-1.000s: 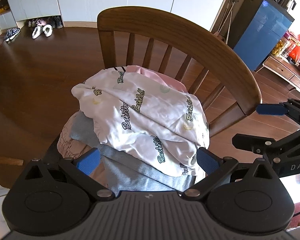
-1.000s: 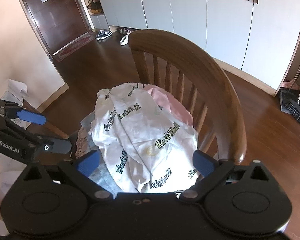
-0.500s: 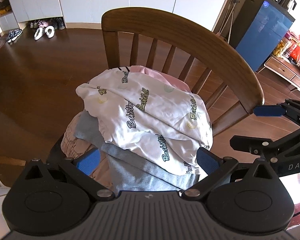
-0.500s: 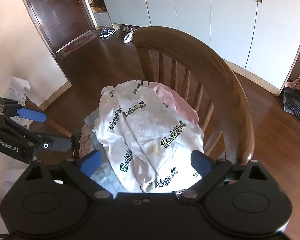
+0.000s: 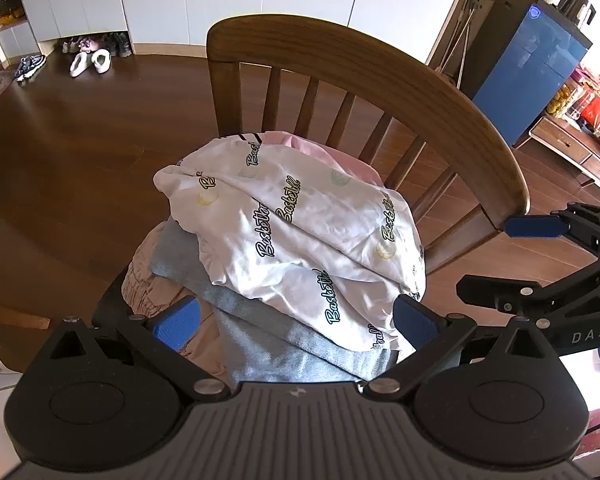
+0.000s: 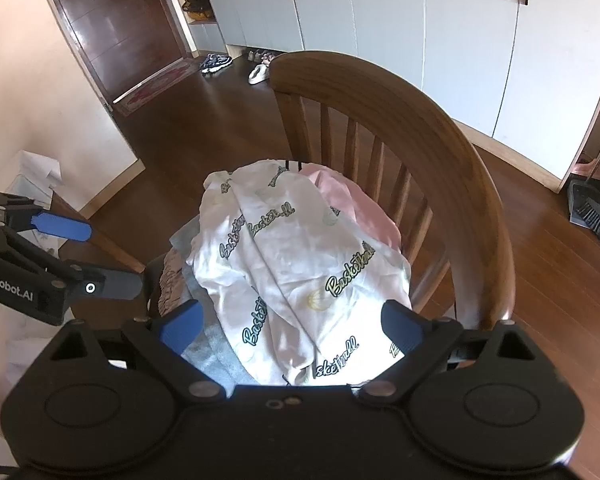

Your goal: Fold clothes

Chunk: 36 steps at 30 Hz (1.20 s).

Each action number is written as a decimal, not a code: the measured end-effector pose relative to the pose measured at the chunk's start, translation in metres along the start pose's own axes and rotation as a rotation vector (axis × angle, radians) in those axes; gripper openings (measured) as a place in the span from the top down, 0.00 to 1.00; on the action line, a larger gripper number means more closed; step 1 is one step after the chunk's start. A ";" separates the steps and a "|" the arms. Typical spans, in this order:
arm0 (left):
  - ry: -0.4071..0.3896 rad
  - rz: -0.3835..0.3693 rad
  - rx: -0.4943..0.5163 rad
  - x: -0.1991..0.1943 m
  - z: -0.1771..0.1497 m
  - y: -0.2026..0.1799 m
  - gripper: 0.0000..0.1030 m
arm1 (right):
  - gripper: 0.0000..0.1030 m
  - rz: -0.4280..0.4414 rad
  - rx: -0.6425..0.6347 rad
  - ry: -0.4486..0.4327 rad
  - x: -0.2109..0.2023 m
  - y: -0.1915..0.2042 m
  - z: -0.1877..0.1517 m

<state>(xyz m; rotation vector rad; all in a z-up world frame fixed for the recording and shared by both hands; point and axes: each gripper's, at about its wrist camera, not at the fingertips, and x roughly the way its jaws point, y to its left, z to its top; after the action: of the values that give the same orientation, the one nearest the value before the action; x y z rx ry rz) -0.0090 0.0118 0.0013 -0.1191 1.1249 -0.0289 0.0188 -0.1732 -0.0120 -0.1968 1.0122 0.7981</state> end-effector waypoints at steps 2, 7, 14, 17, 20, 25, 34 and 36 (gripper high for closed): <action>-0.005 0.005 0.001 -0.001 0.001 0.000 0.00 | 0.00 -0.004 0.006 -0.003 0.001 0.000 0.001; -0.006 0.013 -0.002 0.000 0.003 0.002 0.00 | 0.00 -0.018 0.001 -0.011 0.004 -0.001 0.004; -0.004 0.011 0.013 0.006 0.005 0.004 0.00 | 0.00 -0.019 -0.006 0.004 0.013 -0.002 0.008; -0.003 0.006 0.013 0.011 0.007 0.006 0.00 | 0.00 -0.017 -0.013 0.012 0.018 -0.002 0.008; -0.003 -0.003 0.003 0.016 0.010 0.010 0.00 | 0.00 -0.015 -0.018 0.023 0.027 -0.003 0.010; 0.012 0.000 0.014 0.036 0.016 0.017 0.00 | 0.00 -0.027 -0.062 0.036 0.053 -0.004 0.010; 0.055 0.016 0.042 0.105 0.034 0.040 0.00 | 0.00 -0.053 -0.116 0.090 0.114 -0.014 0.014; 0.059 0.016 0.028 0.120 0.042 0.046 0.00 | 0.00 -0.044 -0.108 0.103 0.124 -0.015 0.015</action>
<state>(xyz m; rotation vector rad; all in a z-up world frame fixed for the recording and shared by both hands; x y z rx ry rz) 0.0792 0.0512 -0.0935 -0.0843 1.1836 -0.0343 0.0743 -0.1137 -0.1084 -0.3549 1.0588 0.8092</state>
